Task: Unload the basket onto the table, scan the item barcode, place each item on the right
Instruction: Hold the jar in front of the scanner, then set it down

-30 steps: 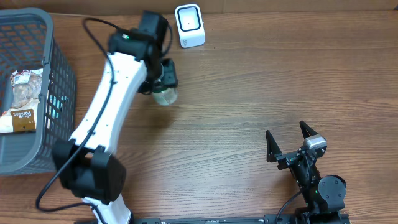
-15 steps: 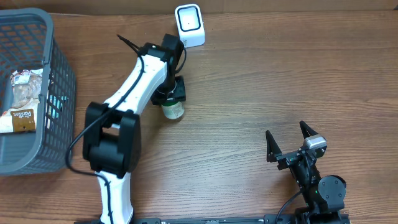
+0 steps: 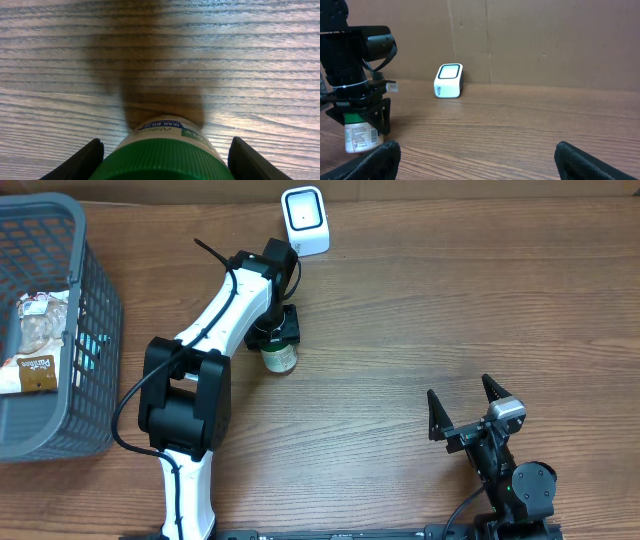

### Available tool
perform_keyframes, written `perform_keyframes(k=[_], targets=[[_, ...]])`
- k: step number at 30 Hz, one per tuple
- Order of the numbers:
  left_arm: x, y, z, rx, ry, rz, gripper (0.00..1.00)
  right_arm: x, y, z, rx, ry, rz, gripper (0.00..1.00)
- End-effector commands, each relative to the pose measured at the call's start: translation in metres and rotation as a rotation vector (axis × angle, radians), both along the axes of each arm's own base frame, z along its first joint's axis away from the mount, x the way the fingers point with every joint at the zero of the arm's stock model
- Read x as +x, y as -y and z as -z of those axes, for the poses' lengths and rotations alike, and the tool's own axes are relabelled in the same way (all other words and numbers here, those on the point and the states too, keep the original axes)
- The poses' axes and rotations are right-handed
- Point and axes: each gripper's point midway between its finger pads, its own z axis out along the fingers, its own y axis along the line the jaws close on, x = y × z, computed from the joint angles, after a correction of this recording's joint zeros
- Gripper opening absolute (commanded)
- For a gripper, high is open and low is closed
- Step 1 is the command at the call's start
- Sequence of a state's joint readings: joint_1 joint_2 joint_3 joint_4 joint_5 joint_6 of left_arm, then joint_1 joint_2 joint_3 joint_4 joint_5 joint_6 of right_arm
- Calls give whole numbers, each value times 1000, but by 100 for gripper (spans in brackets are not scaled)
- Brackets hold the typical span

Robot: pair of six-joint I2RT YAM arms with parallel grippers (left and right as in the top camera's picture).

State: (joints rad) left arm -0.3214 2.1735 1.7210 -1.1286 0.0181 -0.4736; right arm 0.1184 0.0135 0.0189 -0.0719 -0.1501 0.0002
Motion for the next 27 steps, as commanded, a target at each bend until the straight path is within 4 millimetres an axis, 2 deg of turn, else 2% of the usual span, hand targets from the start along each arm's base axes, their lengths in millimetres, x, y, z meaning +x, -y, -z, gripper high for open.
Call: perform_keyframes(k=[1, 13, 21, 24, 27], targets=[[-6, -3, 21, 43, -53, -17, 33, 0, 1, 2, -1, 4, 6, 100], [3, -1, -6, 44, -38, -12, 46, 0, 1, 2, -1, 4, 6, 100], [6, 0, -32, 41, -37, 7, 47, 0, 1, 2, -1, 4, 6, 100], [12, 0, -38, 44, -10, 10, 45, 0, 1, 2, -1, 4, 6, 100], [27, -10, -40, 109, 56, 4, 45, 0, 1, 2, -1, 4, 6, 100]])
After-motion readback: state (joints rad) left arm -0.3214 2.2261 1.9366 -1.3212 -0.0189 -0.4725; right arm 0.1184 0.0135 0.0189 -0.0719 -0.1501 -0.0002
